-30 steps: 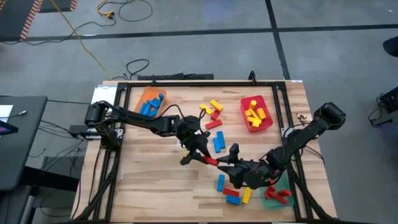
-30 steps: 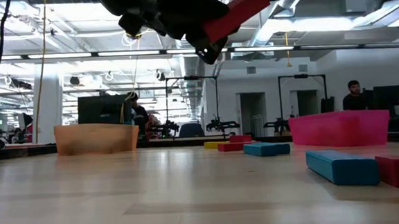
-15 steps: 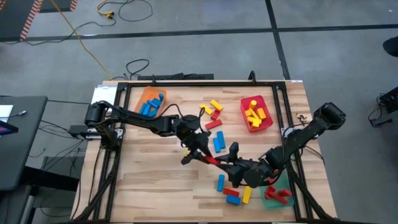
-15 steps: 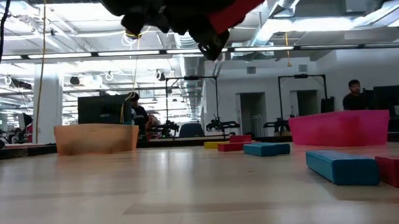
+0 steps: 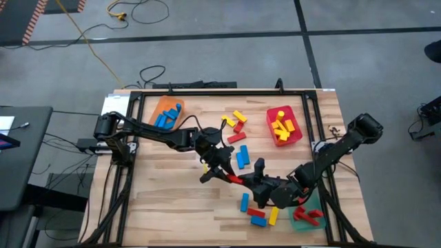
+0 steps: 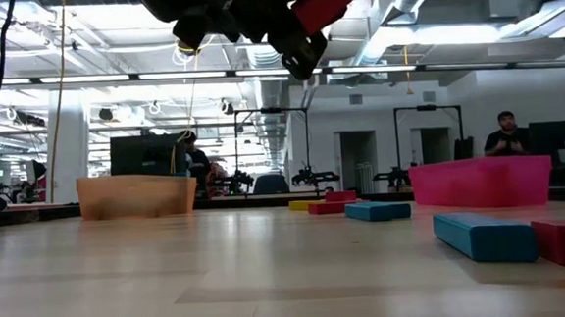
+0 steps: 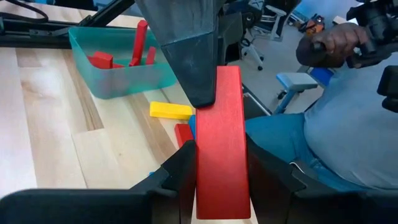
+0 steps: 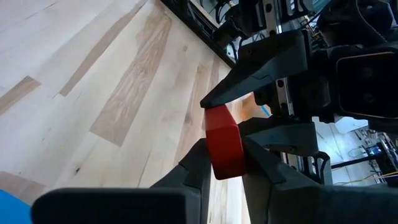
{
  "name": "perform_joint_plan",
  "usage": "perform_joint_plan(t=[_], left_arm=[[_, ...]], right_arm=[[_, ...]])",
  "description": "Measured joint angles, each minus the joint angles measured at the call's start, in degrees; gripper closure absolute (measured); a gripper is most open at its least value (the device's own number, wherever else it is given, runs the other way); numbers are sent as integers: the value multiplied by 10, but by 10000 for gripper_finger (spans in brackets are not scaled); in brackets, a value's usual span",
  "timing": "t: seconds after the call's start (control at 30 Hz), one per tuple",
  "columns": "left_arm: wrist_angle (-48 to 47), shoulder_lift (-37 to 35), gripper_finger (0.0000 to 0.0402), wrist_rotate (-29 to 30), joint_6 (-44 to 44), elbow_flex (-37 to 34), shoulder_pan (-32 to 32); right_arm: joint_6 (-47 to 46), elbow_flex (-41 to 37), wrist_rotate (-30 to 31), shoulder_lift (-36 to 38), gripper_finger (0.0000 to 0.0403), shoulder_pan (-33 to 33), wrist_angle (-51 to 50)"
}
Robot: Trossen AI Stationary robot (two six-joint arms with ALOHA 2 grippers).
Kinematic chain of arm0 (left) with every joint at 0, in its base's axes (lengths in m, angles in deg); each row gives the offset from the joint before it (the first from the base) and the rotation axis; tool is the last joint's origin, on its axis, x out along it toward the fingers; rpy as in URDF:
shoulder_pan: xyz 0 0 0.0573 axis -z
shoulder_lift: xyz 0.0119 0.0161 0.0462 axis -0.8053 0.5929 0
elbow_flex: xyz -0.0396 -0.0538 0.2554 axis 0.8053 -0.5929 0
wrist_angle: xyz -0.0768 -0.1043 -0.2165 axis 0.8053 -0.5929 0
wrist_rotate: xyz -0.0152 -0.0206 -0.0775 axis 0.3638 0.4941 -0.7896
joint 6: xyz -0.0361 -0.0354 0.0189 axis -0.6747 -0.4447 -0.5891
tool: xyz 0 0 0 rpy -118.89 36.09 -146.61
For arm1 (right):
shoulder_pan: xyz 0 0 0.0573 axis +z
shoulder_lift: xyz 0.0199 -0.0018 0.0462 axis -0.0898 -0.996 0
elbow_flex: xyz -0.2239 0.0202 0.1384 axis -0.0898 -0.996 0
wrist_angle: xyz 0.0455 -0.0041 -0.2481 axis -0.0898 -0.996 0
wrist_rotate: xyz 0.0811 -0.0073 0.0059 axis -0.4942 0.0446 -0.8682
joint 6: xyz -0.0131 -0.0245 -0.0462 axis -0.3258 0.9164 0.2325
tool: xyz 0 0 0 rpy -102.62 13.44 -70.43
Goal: Sort blocks
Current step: Put the red rectangle block into the green bin
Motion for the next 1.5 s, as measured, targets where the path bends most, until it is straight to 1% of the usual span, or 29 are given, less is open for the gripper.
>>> perform_joint_plan(t=[0.17,0.27,0.47,0.63,0.7,0.8,0.97,1.03,1.1,1.2,1.27,1.37,1.5], left_arm=[[0,0,289,0,-6,0,0],[0,0,282,1,-6,0,0],[-6,0,247,7,3,0,-1],[-26,0,216,8,11,0,-13],[-45,0,207,16,14,0,-19],[-90,-4,198,29,27,0,-28],[-174,-22,196,61,62,0,-28],[-176,-24,196,63,68,1,-19],[-198,-27,196,77,82,1,-1],[-219,-23,196,134,131,1,34],[-233,-22,196,177,157,0,58],[-217,-14,196,211,186,1,90],[-175,-1,196,215,214,2,123]], right_arm=[[-1,0,-1,0,322,2,1],[-4,0,-1,0,322,5,1],[-10,0,10,0,323,24,2],[-42,2,15,0,328,43,-19],[-84,16,20,0,328,53,-72],[-176,51,23,1,328,68,-185],[-336,119,20,1,329,101,-380],[-397,146,-3,1,329,114,-452],[-461,170,-38,1,329,125,-512],[-545,192,-91,1,329,137,-587],[-591,202,-114,1,329,146,-620],[-649,213,-151,1,329,158,-659],[-717,224,-204,1,329,169,-695]])
